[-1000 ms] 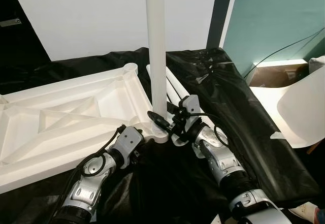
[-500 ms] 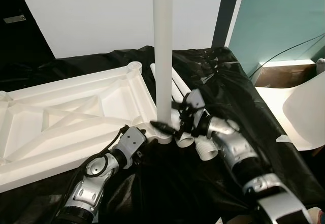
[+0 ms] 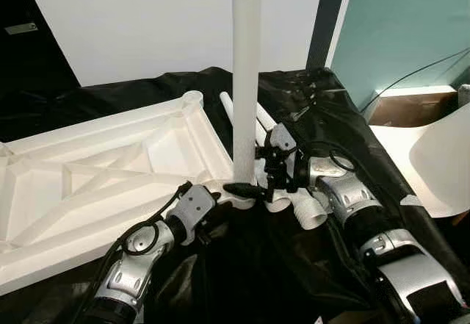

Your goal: Building children table

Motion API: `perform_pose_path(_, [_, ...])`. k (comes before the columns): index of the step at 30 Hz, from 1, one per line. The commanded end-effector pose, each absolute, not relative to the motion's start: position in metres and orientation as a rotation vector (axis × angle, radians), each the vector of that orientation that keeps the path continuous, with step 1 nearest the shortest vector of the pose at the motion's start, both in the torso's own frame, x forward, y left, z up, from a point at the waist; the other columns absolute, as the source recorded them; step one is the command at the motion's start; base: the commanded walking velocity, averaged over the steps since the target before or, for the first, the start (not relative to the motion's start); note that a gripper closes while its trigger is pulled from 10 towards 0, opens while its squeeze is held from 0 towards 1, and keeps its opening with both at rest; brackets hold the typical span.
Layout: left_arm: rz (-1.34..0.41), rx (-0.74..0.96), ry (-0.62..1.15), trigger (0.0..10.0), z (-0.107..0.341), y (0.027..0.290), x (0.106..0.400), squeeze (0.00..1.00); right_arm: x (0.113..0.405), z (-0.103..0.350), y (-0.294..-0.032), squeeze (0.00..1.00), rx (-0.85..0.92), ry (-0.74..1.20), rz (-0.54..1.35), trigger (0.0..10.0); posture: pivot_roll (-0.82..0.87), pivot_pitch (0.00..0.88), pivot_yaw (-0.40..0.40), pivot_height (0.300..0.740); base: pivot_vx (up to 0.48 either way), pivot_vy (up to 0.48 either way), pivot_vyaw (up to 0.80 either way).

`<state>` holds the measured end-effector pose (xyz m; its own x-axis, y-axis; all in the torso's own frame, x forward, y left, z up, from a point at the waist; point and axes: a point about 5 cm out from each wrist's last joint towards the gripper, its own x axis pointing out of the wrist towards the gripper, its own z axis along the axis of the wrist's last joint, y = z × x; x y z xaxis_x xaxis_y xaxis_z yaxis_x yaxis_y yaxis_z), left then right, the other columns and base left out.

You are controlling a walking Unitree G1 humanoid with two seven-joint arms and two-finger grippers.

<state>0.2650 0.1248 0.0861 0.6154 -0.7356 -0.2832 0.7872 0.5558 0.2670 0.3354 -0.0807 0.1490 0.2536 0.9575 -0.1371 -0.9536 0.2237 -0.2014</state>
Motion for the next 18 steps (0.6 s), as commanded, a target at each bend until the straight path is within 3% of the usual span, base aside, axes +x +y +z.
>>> perform_pose_path(1, [-0.92,0.375,0.288,10.0,0.058,0.127,0.252,0.0,0.338,0.152,-0.078,0.0,-0.301,-0.004,1.352,3.2,0.16,0.0,0.001,0.74,0.0,0.0,0.0])
perform_pose_path(2, [-0.92,0.375,0.288,10.0,0.058,0.127,0.252,0.0,0.338,0.152,-0.078,0.0,-0.301,-0.004,1.352,3.2,0.16,0.0,0.001,0.74,0.0,0.0,0.0])
perform_pose_path(3, [-0.916,0.375,0.287,10.0,0.058,0.127,0.252,0.0,0.338,0.151,-0.079,0.0,-0.304,0.002,1.355,0.0,0.16,0.0,0.001,0.74,0.0,0.0,0.0])
perform_pose_path(13, [-0.905,0.371,0.281,10.0,0.059,0.128,0.251,0.0,0.327,0.133,-0.063,0.0,-0.213,0.001,1.289,0.0,0.16,0.0,-0.005,0.74,0.0,0.0,0.0])
perform_pose_path(18, [-0.9,0.37,0.277,10.0,0.059,0.127,0.251,0.0,0.313,0.12,-0.044,0.0,-0.067,-0.097,1.044,0.0,0.17,0.0,-0.004,0.74,0.0,0.0,0.0])
